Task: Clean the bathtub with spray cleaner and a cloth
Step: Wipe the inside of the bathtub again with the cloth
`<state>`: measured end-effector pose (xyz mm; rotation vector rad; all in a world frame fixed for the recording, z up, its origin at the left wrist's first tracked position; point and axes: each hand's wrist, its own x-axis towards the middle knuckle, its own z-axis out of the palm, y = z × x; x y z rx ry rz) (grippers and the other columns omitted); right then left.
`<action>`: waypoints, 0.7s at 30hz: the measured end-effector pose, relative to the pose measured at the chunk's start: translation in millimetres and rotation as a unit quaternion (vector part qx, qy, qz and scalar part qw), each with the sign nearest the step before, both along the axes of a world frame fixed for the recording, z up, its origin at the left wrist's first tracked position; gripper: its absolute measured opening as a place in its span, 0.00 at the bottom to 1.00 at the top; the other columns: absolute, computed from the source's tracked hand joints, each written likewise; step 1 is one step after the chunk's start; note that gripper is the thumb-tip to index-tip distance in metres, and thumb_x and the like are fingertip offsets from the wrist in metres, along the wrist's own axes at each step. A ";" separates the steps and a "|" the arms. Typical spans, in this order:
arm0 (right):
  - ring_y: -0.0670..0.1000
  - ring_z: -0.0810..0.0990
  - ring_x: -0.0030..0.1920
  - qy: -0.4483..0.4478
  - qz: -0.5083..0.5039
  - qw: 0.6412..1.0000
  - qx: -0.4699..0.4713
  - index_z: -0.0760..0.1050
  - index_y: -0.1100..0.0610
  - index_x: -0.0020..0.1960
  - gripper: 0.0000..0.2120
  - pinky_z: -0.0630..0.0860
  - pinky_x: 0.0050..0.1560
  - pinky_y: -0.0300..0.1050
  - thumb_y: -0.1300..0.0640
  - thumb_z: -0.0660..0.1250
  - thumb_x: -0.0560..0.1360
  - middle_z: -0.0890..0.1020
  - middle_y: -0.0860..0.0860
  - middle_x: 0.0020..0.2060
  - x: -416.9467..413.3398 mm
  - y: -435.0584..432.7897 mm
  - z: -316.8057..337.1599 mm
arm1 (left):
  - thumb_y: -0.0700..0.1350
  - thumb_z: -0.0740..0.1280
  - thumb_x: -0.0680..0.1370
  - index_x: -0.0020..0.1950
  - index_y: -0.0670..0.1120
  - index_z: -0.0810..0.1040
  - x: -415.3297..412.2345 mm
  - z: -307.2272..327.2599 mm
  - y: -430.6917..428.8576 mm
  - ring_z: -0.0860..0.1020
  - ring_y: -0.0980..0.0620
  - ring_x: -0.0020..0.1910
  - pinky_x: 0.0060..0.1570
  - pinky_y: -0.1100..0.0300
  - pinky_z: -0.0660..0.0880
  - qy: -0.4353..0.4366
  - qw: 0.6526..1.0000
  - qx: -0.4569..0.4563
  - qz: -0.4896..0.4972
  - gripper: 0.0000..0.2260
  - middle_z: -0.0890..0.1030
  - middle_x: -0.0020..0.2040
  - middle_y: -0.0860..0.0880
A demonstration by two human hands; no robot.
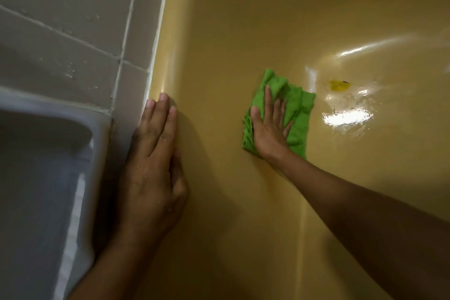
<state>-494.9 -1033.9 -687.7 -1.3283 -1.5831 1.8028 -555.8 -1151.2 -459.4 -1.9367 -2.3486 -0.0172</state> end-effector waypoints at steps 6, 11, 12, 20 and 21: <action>0.44 0.27 0.78 0.087 -0.004 0.992 0.095 0.34 0.35 0.80 0.30 0.32 0.76 0.67 0.35 0.41 0.81 0.34 0.46 0.81 -8.4 5.0 61.5 | 0.32 0.58 0.75 0.80 0.38 0.63 1.6 2.4 5.4 0.55 0.46 0.83 0.80 0.50 0.55 -0.029 1.000 0.000 0.010 0.31 0.60 0.83 0.45; 0.46 0.30 0.80 0.133 -0.008 0.975 0.180 0.39 0.39 0.82 0.29 0.33 0.77 0.67 0.38 0.44 0.83 0.35 0.45 0.82 -5.1 -15.9 83.5 | 0.38 0.53 0.74 0.80 0.38 0.64 2.1 4.2 12.3 0.55 0.48 0.83 0.80 0.53 0.54 -0.039 0.999 0.000 0.018 0.32 0.60 0.83 0.46; 0.47 0.31 0.80 0.136 -0.008 0.973 0.187 0.40 0.40 0.82 0.29 0.35 0.77 0.68 0.39 0.44 0.83 0.37 0.45 0.82 -3.3 -21.1 82.9 | 0.38 0.53 0.74 0.80 0.38 0.64 2.3 4.7 13.4 0.55 0.48 0.83 0.80 0.53 0.54 -0.038 0.999 0.000 0.017 0.32 0.61 0.83 0.46; 0.57 0.38 0.82 0.120 0.034 0.961 0.245 0.39 0.42 0.83 0.30 0.40 0.77 0.71 0.40 0.47 0.85 0.41 0.50 0.83 17.0 -73.1 58.0 | 0.30 0.57 0.70 0.79 0.38 0.65 2.1 5.5 24.3 0.57 0.48 0.83 0.75 0.43 0.61 -0.020 1.000 -0.002 0.018 0.35 0.62 0.82 0.46; 0.58 0.39 0.82 0.116 0.041 0.960 0.250 0.39 0.43 0.83 0.30 0.40 0.77 0.70 0.40 0.46 0.85 0.42 0.51 0.83 20.2 -80.4 51.1 | 0.30 0.57 0.70 0.79 0.39 0.65 1.9 5.9 26.0 0.57 0.48 0.83 0.75 0.42 0.61 -0.015 1.000 -0.006 0.017 0.35 0.62 0.82 0.46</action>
